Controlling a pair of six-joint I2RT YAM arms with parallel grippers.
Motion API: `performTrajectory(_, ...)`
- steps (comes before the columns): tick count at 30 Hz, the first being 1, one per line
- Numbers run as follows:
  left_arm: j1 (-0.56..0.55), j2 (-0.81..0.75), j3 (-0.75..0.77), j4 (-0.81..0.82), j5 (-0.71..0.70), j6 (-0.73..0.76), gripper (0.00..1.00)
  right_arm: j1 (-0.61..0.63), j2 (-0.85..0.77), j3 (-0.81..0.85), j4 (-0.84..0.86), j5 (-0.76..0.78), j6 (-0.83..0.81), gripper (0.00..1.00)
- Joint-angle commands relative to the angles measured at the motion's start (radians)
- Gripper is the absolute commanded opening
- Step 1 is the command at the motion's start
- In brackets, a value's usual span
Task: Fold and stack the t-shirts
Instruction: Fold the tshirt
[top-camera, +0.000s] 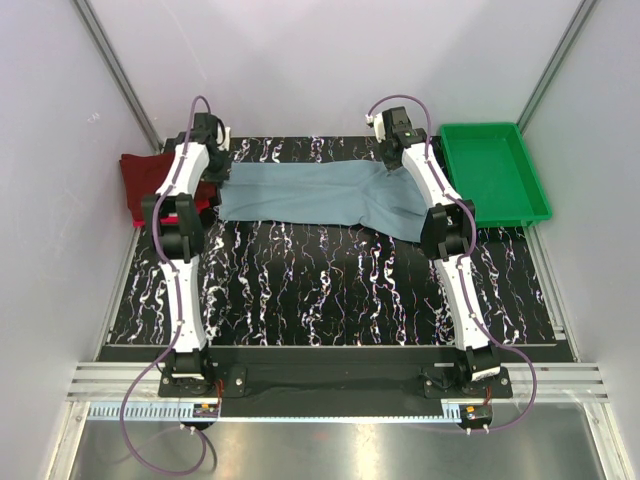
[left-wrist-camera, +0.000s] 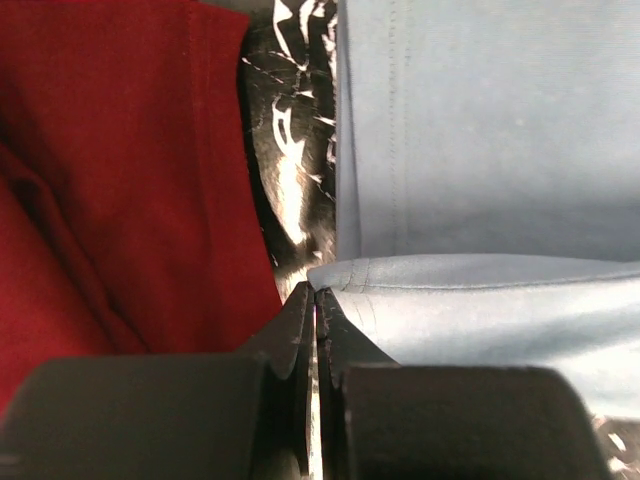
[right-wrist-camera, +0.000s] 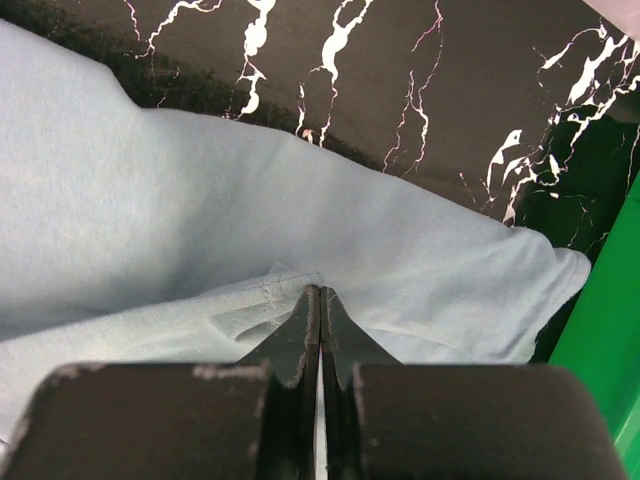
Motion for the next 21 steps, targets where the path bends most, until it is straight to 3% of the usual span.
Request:
performTrajectory(1,0.0,0.035,0.049,0.055,-0.077,0.013,0.0,0.014,-0.005,0.045,0.04,0.05,0.007,0.0)
performTrajectory(3,-0.009,0.039,0.052,0.06,-0.093,0.016,0.1,0.02,-0.004,0.043,0.051,0.088,0.009,0.12)
performTrajectory(5,-0.015,0.022,0.057,0.052,-0.082,0.006,0.13,0.02,-0.019,0.045,0.054,0.111,0.022,0.23)
performTrajectory(6,-0.02,0.01,0.057,0.052,-0.073,0.003,0.2,0.02,-0.031,0.042,0.054,0.108,0.027,0.32)
performTrajectory(9,-0.018,-0.056,0.083,0.046,-0.047,-0.014,0.32,-0.012,-0.085,0.016,0.042,0.076,0.058,0.42)
performTrajectory(14,-0.02,-0.173,0.036,0.043,0.18,-0.071,0.43,-0.104,-0.172,-0.073,-0.041,-0.055,0.114,0.46)
performTrajectory(15,-0.039,-0.182,0.013,0.041,0.291,-0.076,0.44,-0.116,-0.185,-0.093,-0.05,-0.066,0.119,0.46)
performTrajectory(21,-0.089,-0.19,-0.173,0.037,0.511,-0.12,0.43,-0.228,-0.226,-0.211,-0.107,-0.139,0.125,0.44)
